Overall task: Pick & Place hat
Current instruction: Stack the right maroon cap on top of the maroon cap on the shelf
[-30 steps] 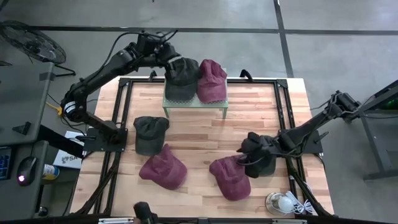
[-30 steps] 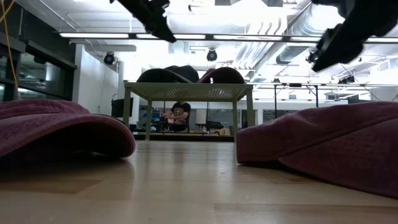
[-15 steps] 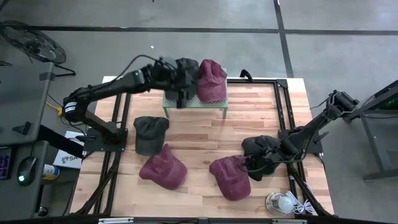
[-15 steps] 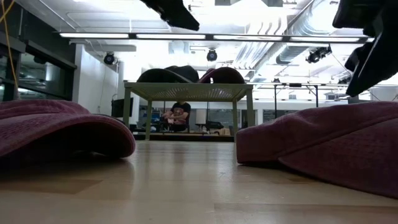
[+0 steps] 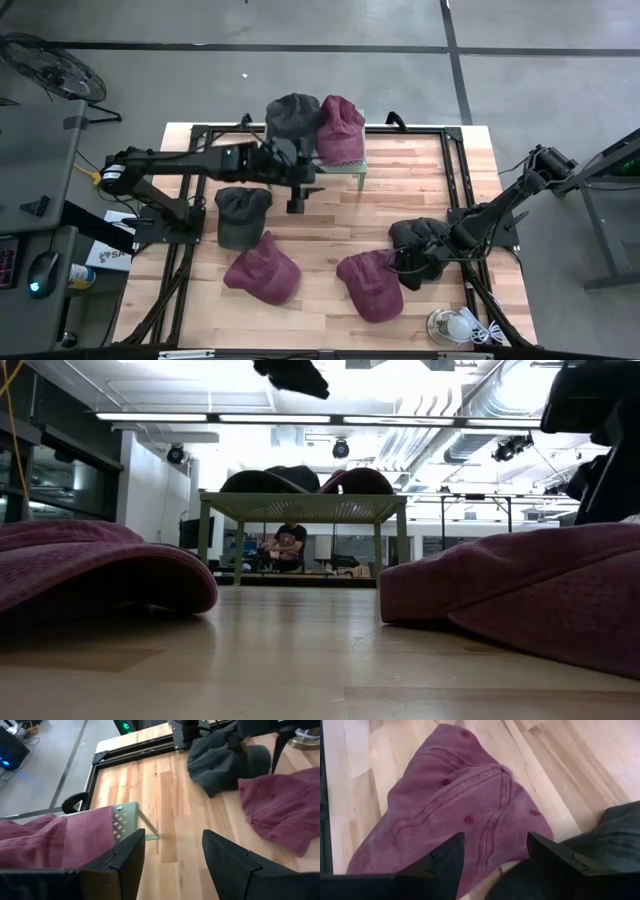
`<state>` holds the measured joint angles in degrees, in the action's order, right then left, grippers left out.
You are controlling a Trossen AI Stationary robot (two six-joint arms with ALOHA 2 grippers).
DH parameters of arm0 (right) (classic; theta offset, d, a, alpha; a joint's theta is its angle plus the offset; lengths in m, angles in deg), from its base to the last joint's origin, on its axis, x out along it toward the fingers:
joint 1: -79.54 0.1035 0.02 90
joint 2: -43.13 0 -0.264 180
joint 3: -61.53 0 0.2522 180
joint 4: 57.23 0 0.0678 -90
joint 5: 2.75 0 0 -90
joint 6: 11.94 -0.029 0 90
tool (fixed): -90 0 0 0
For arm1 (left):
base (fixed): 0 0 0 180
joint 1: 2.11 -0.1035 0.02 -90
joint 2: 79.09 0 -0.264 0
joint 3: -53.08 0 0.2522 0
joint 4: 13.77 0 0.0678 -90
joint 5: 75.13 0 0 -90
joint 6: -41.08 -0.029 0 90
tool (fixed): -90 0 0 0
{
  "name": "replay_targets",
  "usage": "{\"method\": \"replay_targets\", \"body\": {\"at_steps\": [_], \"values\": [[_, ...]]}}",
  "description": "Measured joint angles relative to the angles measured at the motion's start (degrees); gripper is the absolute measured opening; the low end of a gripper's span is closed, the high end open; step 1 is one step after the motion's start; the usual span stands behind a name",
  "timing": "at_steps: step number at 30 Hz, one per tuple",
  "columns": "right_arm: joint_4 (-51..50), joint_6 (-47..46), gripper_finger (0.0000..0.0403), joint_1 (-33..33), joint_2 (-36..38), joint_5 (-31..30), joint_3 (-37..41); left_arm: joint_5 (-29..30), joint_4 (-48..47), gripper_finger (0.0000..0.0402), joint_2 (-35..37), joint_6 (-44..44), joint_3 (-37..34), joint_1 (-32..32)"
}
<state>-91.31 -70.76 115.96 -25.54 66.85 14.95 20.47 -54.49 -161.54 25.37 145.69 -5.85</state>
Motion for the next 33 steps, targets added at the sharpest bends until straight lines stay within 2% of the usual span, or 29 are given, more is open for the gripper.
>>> {"method": "replay_targets", "body": {"at_steps": [10,14,21,27,33], "values": [[-0.42,-9.81,0.0207,-1.2,0.01,3.44,-0.02,11.04,-1.69,0.0193,0.02,8.32,0.0,9.62],[-0.42,-12.22,0.0207,-1.13,0.03,6.0,-0.02,13.76,-3.51,0.0193,0.01,9.82,0.0,11.98],[-0.66,-12.76,0.0207,-1.13,0.05,7.54,-0.07,16.19,-7.07,0.0193,0.0,13.8,0.0,12.8],[-4.02,-15.95,0.0207,-1.13,0.05,7.49,-0.13,20.95,-9.25,0.0193,0.0,18.85,0.0,12.78],[-5.65,-17.47,0.0207,-1.13,0.05,6.84,-0.13,21.96,-6.36,0.0193,-0.06,23.39,-3.23,12.77]]}}
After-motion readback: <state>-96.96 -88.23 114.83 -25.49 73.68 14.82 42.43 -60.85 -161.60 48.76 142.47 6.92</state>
